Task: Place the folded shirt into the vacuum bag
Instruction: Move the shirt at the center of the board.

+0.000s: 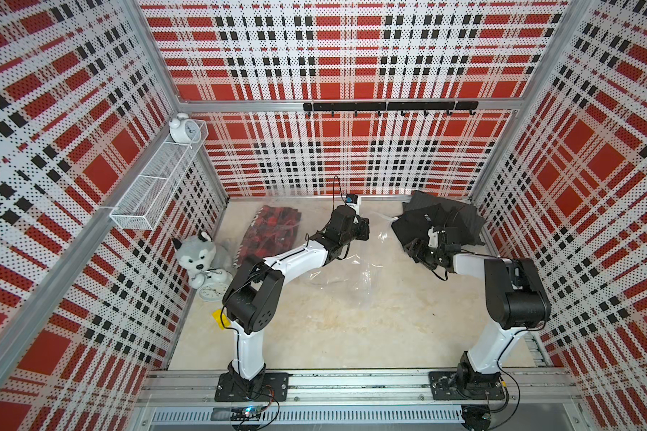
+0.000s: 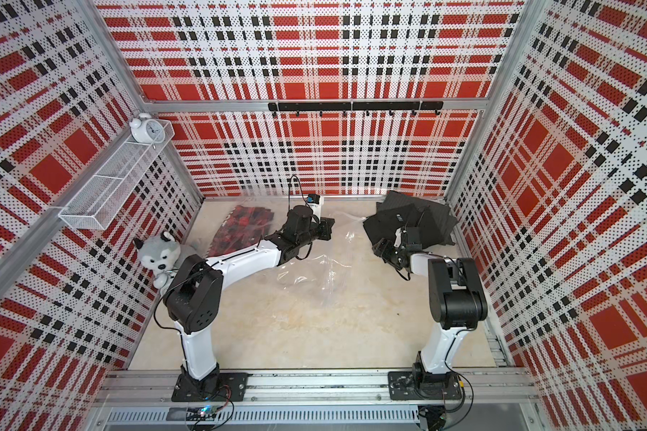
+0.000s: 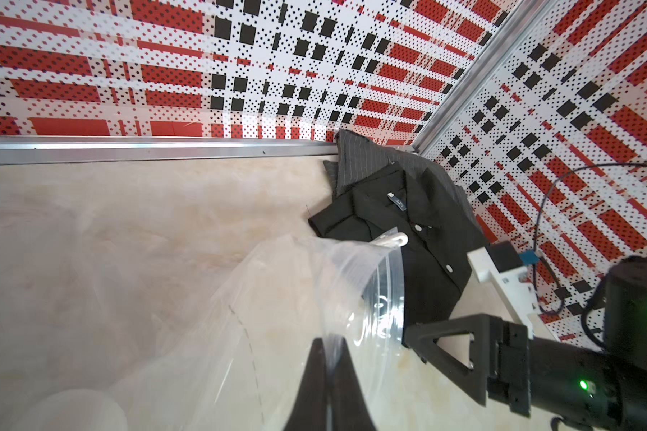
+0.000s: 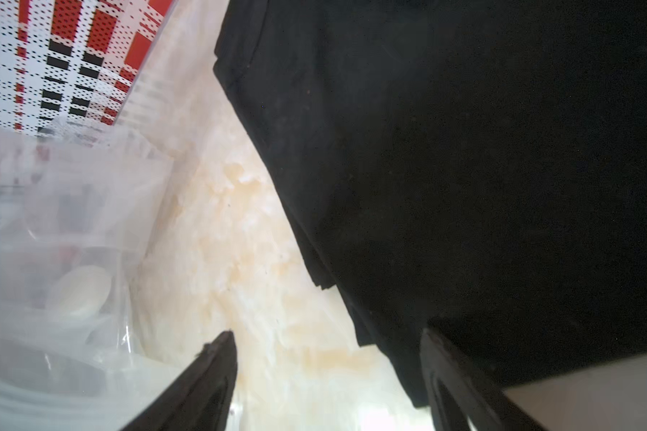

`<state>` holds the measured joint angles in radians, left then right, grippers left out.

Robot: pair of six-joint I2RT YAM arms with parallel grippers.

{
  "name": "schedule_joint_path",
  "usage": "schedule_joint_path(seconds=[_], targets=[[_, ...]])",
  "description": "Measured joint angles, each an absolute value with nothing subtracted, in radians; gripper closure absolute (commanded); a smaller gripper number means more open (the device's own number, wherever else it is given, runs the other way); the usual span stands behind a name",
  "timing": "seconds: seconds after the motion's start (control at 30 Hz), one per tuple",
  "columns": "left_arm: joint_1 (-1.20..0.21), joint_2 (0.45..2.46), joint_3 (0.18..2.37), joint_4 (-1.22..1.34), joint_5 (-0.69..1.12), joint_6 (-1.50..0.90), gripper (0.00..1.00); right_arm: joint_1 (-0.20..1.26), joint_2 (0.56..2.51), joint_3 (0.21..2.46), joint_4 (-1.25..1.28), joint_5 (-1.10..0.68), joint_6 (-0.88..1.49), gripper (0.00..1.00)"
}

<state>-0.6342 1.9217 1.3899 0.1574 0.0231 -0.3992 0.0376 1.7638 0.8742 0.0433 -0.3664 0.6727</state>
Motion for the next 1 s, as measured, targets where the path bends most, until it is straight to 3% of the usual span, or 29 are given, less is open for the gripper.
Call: schedule_joint_path(seconds=[0.2,0.37,0.5,0.63,1.0], targets=[[-0.636,1.916,1.382,0.163,0.023,-0.403,1.0,0.038,1.557,0.675,-0.012,-0.336,0.68,0.14],[-0.638,1.903,1.373,0.167,0.026,-0.405,1.0,0.039,1.254,0.479,-0.138,-0.33,0.709,0.12],[-0.643,1.903,1.373,0.168,0.026,-0.405,1.0,0.039,1.113,0.484,-0.202,-0.332,0.727,0.12],[-0.643,1.902,1.373,0.168,0.025,-0.405,1.0,0.041,1.193,0.646,-0.249,-0.309,0.701,0.17],[-0.576,1.81,1.309,0.164,0.017,-0.436,1.0,0.2,1.73,1.217,-0.397,-0.057,0.442,0.33]])
